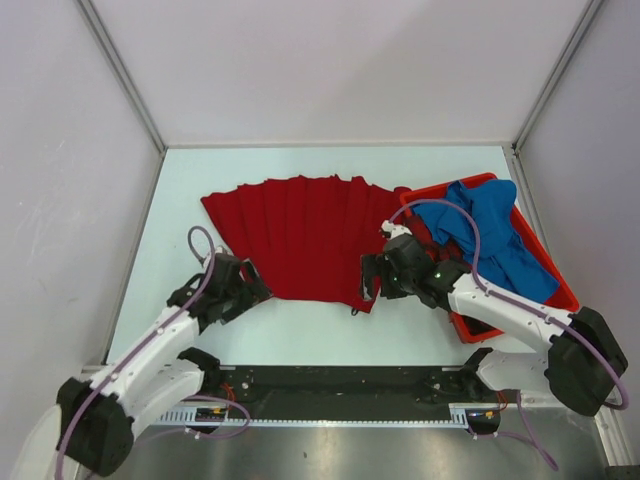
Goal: Fold and stack the skirts
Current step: Fold the skirt at the center of the board.
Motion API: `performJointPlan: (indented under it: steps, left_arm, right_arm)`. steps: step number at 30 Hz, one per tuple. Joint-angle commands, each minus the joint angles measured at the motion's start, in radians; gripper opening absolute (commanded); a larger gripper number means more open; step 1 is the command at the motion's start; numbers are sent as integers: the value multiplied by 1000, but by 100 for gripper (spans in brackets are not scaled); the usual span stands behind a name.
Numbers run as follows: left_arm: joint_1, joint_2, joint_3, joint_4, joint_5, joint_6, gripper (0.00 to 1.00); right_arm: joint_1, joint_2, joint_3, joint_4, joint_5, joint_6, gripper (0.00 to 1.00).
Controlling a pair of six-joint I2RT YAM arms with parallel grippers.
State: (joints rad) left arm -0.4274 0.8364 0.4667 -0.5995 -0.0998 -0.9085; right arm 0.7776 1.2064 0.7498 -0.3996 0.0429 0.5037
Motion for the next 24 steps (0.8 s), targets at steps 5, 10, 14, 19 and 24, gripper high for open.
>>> performJointPlan:
  steps: [5,10,14,19,24]
  left_arm:
    - [134,335,79,197,-12,77,79]
    - [134,449,102,227,52,111,2]
    - [133,419,73,132,80,118,0]
    - [93,262,-28,6,132,62,0]
    - [-20,96,-118,-72,183,-44,0]
  right_arm:
    - [-24,25,-7,33,58,110,100]
    - [-24,48,-7,30,66,114,99]
    - [-24,38,-7,30,86,88,100]
    - [-31,35,-7,25,92,1,100]
    - [-34,10,-7,30,72,-69,100]
